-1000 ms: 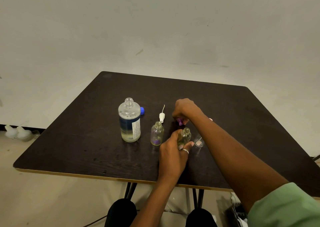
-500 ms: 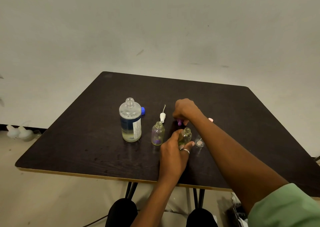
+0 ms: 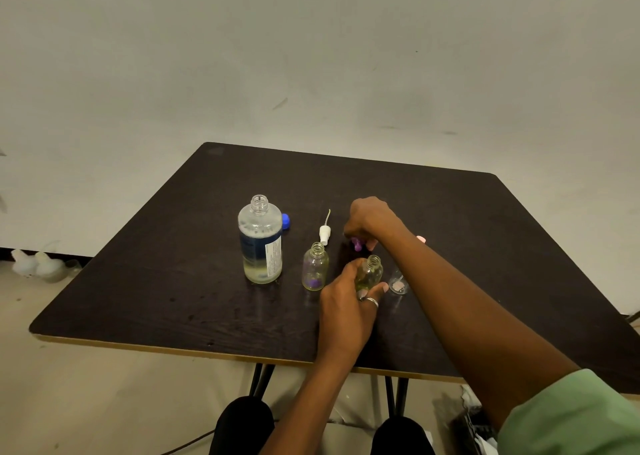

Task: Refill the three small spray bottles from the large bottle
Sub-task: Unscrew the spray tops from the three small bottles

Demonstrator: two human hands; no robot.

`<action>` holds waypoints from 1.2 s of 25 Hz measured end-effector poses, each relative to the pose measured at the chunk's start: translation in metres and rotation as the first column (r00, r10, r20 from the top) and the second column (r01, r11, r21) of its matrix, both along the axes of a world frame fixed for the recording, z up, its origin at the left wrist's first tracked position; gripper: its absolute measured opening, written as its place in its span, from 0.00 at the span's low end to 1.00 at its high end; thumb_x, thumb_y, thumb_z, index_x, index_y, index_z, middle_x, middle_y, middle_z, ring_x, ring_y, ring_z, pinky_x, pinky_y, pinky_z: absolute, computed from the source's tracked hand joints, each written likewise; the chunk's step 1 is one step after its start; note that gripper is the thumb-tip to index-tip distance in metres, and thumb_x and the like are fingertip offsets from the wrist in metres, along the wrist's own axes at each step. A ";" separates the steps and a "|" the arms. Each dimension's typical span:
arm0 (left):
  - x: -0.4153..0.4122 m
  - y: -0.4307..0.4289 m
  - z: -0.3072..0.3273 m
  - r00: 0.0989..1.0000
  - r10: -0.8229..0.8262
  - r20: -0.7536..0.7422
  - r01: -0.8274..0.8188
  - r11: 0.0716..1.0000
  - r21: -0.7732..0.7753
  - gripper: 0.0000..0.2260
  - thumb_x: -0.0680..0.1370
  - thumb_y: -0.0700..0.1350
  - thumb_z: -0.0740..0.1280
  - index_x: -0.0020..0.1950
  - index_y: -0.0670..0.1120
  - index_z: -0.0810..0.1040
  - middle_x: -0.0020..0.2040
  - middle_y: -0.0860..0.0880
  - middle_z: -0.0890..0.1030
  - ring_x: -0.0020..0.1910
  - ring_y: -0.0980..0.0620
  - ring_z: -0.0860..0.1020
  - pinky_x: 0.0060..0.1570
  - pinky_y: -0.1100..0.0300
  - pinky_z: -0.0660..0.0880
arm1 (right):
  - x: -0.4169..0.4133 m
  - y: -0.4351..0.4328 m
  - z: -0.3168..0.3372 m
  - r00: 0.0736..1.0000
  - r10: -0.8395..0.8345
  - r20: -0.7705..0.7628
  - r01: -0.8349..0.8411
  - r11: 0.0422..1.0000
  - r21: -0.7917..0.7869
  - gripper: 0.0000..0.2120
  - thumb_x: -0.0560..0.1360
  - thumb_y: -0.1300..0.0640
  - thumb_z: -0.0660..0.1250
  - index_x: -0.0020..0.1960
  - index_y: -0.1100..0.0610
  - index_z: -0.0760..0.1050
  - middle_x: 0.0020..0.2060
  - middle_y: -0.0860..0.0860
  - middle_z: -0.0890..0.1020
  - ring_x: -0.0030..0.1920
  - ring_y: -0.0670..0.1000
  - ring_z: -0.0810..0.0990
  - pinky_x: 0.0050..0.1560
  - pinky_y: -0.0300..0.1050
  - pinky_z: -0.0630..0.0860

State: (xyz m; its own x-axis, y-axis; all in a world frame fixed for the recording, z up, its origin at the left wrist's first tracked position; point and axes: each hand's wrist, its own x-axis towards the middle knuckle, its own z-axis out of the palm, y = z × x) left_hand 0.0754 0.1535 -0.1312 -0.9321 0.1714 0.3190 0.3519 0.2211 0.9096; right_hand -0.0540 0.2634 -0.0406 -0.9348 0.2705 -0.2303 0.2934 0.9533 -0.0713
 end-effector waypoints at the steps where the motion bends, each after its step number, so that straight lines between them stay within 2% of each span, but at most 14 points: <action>1: 0.000 0.000 -0.001 1.000 -0.001 0.002 0.001 1.000 -0.001 0.20 0.73 0.48 0.75 0.64 0.51 0.77 0.54 0.54 0.83 0.51 0.61 0.80 0.49 0.77 0.72 | 0.002 -0.001 0.003 1.000 0.005 -0.001 -0.005 1.000 0.002 0.07 0.74 0.56 0.68 0.41 0.59 0.79 0.36 0.55 0.84 0.36 0.53 0.84 0.46 0.48 0.83; 5: -0.002 0.002 -0.003 1.000 0.007 0.020 -0.007 1.000 -0.003 0.20 0.72 0.48 0.76 0.63 0.52 0.78 0.53 0.54 0.84 0.51 0.61 0.81 0.49 0.77 0.72 | 0.012 -0.008 0.029 0.996 0.020 -0.084 -0.018 0.999 0.031 0.12 0.75 0.52 0.68 0.37 0.58 0.73 0.40 0.56 0.82 0.42 0.56 0.83 0.50 0.51 0.82; 8: -0.002 0.002 -0.004 0.999 0.016 0.035 -0.016 1.000 -0.003 0.20 0.72 0.49 0.77 0.62 0.52 0.78 0.52 0.55 0.84 0.50 0.62 0.81 0.49 0.78 0.72 | 0.029 -0.008 0.060 0.977 0.046 -0.207 -0.032 0.997 0.066 0.15 0.75 0.49 0.68 0.35 0.56 0.69 0.39 0.56 0.80 0.43 0.58 0.83 0.51 0.50 0.81; 11: -0.004 0.001 -0.004 0.998 0.003 0.058 -0.003 1.000 0.002 0.20 0.71 0.50 0.77 0.62 0.55 0.78 0.51 0.58 0.83 0.49 0.66 0.79 0.47 0.78 0.72 | 0.055 0.001 0.085 0.957 0.092 -0.275 -0.058 0.990 0.131 0.18 0.74 0.45 0.67 0.33 0.55 0.67 0.34 0.52 0.75 0.42 0.56 0.79 0.47 0.48 0.78; 14: -0.004 0.001 -0.004 0.996 -0.017 0.087 0.016 1.000 0.012 0.22 0.71 0.50 0.77 0.63 0.56 0.77 0.52 0.60 0.82 0.50 0.67 0.79 0.49 0.75 0.74 | 0.084 0.017 0.097 0.956 0.120 -0.269 -0.066 0.977 0.204 0.18 0.73 0.40 0.66 0.39 0.55 0.75 0.37 0.51 0.78 0.43 0.55 0.79 0.47 0.51 0.79; 17: -0.003 0.001 -0.003 0.996 -0.031 0.087 0.031 0.999 0.012 0.23 0.72 0.50 0.76 0.65 0.55 0.76 0.52 0.61 0.80 0.51 0.67 0.78 0.49 0.75 0.75 | 0.110 0.032 0.097 0.973 0.127 -0.191 -0.093 0.980 0.175 0.19 0.72 0.37 0.66 0.46 0.52 0.81 0.42 0.49 0.82 0.44 0.52 0.80 0.49 0.54 0.80; 22: -0.002 0.002 -0.003 0.997 -0.019 0.081 0.017 0.999 0.030 0.25 0.71 0.50 0.77 0.67 0.54 0.75 0.57 0.57 0.82 0.54 0.64 0.79 0.49 0.76 0.73 | 0.129 0.040 0.080 0.984 0.161 -0.074 -0.156 0.985 0.066 0.14 0.71 0.41 0.71 0.47 0.52 0.83 0.42 0.49 0.84 0.44 0.50 0.81 0.50 0.52 0.80; 26: -0.003 0.004 -0.003 0.995 -0.014 0.096 0.011 1.000 0.029 0.32 0.69 0.51 0.78 0.70 0.52 0.72 0.62 0.55 0.81 0.56 0.64 0.78 0.49 0.79 0.71 | 0.129 0.040 0.064 0.980 0.182 -0.081 -0.177 0.982 0.069 0.12 0.70 0.50 0.75 0.50 0.55 0.82 0.46 0.51 0.84 0.46 0.51 0.82 0.49 0.48 0.81; 30: -0.004 0.006 -0.005 0.996 -0.020 0.088 0.018 1.000 0.025 0.35 0.68 0.50 0.79 0.72 0.49 0.71 0.63 0.53 0.80 0.57 0.64 0.77 0.49 0.81 0.69 | 0.125 0.037 0.056 0.976 0.189 -0.107 -0.180 0.980 0.087 0.08 0.72 0.57 0.72 0.51 0.57 0.82 0.45 0.53 0.84 0.44 0.52 0.82 0.49 0.48 0.81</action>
